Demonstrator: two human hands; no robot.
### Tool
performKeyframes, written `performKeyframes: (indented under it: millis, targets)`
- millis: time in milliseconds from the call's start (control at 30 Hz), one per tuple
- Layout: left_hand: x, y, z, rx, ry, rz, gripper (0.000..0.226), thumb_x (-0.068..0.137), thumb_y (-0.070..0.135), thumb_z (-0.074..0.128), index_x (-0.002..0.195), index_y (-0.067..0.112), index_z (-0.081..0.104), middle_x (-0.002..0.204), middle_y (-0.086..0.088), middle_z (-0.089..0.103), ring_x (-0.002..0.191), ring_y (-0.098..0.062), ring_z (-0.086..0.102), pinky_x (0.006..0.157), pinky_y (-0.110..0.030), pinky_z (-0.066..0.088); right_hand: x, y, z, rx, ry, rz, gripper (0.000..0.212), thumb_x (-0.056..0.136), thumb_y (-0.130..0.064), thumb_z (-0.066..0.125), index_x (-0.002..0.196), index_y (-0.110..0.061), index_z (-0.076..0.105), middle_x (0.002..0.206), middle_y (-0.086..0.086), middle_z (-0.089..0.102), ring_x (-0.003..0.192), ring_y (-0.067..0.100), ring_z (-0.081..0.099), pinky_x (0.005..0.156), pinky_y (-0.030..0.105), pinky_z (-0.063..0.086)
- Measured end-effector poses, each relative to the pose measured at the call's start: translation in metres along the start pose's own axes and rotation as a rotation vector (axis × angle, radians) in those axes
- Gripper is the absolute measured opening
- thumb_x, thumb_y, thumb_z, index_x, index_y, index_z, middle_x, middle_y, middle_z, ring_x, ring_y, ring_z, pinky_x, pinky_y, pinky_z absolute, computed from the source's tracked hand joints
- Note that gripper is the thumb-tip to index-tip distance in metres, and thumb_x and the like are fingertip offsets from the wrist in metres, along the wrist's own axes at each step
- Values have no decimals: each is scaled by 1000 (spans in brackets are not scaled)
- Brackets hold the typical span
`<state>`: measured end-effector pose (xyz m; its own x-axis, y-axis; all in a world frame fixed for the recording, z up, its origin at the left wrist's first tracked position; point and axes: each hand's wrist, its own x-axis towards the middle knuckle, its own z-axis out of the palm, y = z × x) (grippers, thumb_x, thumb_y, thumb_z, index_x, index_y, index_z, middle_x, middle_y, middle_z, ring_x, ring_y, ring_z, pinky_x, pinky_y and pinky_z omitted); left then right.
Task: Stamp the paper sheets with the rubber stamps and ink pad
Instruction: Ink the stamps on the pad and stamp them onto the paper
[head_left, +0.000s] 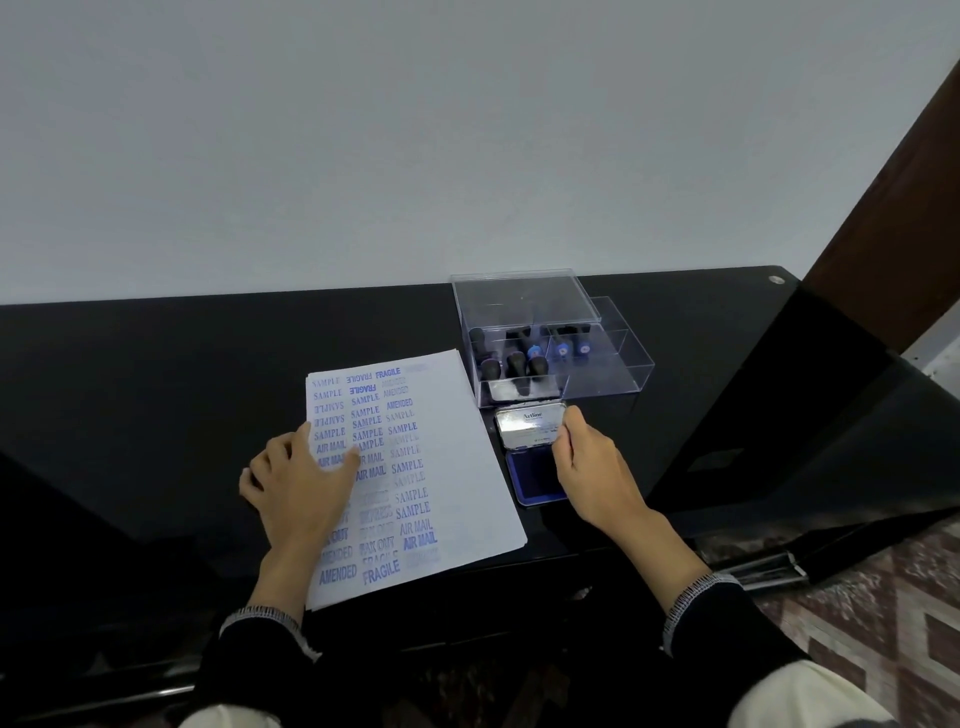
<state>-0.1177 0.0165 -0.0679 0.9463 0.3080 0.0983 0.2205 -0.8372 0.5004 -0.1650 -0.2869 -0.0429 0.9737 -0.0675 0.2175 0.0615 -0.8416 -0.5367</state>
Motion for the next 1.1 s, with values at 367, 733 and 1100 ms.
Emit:
performKeyframes:
  millis: [367, 733, 1100]
  targets:
    - [0, -2, 3, -10, -8, 18, 75, 87, 56, 60, 145, 15, 38, 140, -10, 38, 138, -33, 25, 120, -50, 4, 2, 1, 0, -80, -37, 1, 14, 101, -20, 35, 87, -18, 34, 70, 2, 50, 57, 15, 42, 46, 26, 27]
    - [1, -4, 6, -3, 15, 48, 75, 86, 55, 60, 144, 12, 40, 138, -11, 40, 136, -34, 27, 120, -50, 9, -7, 5, 6, -47, 39, -18, 13, 101, -21, 35, 89, -18, 37, 80, 1, 52, 69, 18, 48, 53, 30, 41]
    - [1, -5, 7, -14, 19, 49, 74, 87, 55, 60, 144, 12, 40, 138, -10, 40, 136, -33, 27, 119, -50, 13, 2, 3, 1, -86, -2, -9, 17, 99, -17, 38, 82, -17, 34, 64, 1, 44, 54, 15, 35, 46, 27, 26]
